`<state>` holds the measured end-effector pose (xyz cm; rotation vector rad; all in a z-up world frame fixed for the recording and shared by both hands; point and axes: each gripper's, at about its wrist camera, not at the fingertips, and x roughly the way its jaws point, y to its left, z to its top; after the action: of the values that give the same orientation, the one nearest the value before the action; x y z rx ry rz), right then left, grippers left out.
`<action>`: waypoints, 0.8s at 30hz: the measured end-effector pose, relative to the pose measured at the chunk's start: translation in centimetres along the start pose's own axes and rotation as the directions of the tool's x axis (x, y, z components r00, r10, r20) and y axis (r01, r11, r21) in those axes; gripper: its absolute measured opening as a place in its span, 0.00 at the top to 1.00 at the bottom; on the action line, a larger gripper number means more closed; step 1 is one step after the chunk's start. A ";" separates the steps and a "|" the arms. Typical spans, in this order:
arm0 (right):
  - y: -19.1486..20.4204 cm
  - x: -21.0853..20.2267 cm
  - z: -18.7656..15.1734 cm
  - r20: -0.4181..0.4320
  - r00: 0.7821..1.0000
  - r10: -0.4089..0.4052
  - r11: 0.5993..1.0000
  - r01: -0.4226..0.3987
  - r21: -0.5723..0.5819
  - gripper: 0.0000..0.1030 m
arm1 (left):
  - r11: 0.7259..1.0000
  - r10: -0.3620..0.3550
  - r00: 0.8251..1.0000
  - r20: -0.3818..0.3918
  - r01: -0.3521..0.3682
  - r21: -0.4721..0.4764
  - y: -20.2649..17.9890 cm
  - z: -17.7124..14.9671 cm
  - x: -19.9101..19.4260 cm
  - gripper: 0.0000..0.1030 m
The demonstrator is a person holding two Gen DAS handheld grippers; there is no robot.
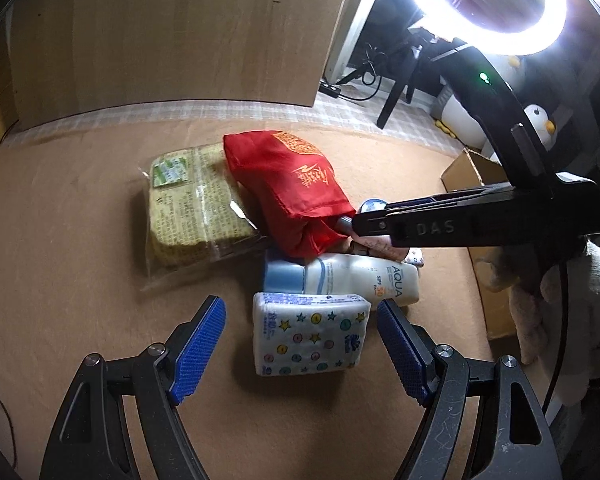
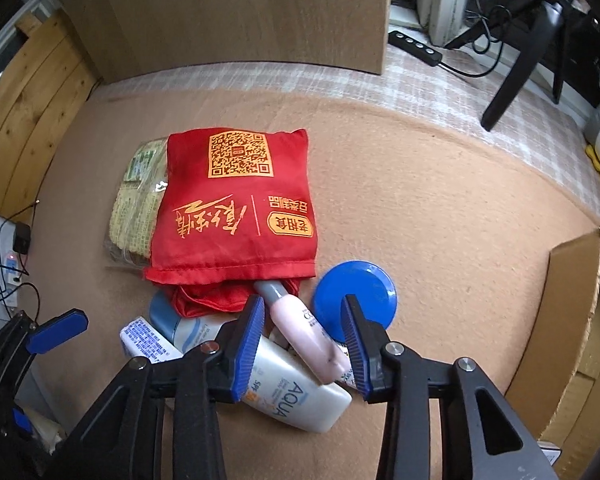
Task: Organize objects
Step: 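Move the right tool back and grasp the pink COGI bottle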
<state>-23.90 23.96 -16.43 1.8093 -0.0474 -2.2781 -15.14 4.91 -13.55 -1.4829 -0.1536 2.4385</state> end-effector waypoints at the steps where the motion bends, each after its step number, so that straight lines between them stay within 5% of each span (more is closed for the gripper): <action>1: 0.1 0.1 0.0 -0.004 1.000 -0.003 1.000 0.003 -0.003 0.67 | 1.000 0.001 1.000 -0.003 -0.001 0.006 -0.1 0.0 0.2 0.22; 8: -0.1 0.6 -0.2 -0.024 1.000 -0.005 1.000 0.005 0.007 0.76 | 1.000 0.008 1.000 -0.014 -0.008 0.019 -0.4 0.7 1.1 0.22; 24: -5.0 -0.9 -3.5 0.002 0.999 0.055 0.980 -0.054 0.192 0.79 | 0.999 -0.012 0.999 -0.036 0.013 0.040 0.0 1.8 2.7 0.29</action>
<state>-21.16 29.37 -17.22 1.8768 -0.3225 -2.3018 -17.96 5.78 -15.03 -1.5031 -0.1055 2.3894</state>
